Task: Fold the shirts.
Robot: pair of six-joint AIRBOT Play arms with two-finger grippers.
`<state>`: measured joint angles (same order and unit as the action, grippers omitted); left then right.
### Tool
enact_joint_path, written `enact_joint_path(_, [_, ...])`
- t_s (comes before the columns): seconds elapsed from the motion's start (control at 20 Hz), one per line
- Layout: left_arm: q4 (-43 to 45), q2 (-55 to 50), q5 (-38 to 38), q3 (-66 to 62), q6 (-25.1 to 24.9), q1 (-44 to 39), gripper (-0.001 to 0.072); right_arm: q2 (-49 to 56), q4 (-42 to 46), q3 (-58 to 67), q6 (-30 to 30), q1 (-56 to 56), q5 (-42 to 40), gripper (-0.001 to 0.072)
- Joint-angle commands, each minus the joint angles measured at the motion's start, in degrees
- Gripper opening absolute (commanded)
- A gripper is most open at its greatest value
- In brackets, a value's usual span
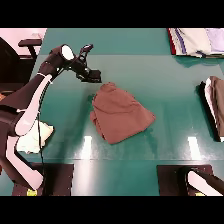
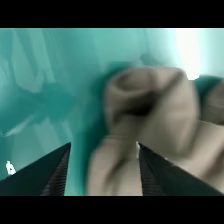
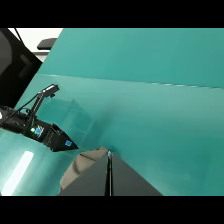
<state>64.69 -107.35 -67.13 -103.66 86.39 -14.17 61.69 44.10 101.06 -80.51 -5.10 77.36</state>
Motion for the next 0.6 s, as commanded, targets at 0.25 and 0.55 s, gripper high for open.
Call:
enact_joint_path(0.25, [-7.0,-1.7,-2.7,5.4,-6.3,0.0,0.0498,0.0,1.0,-0.1,0.0,1.1,-0.9,0.0017])
enact_joint_path(0.55, [-6.5,-1.6,-0.3,5.2,-7.1,-2.3,0.0033,0.0,1.1,-0.1,0.0,1.1,0.2,0.0017])
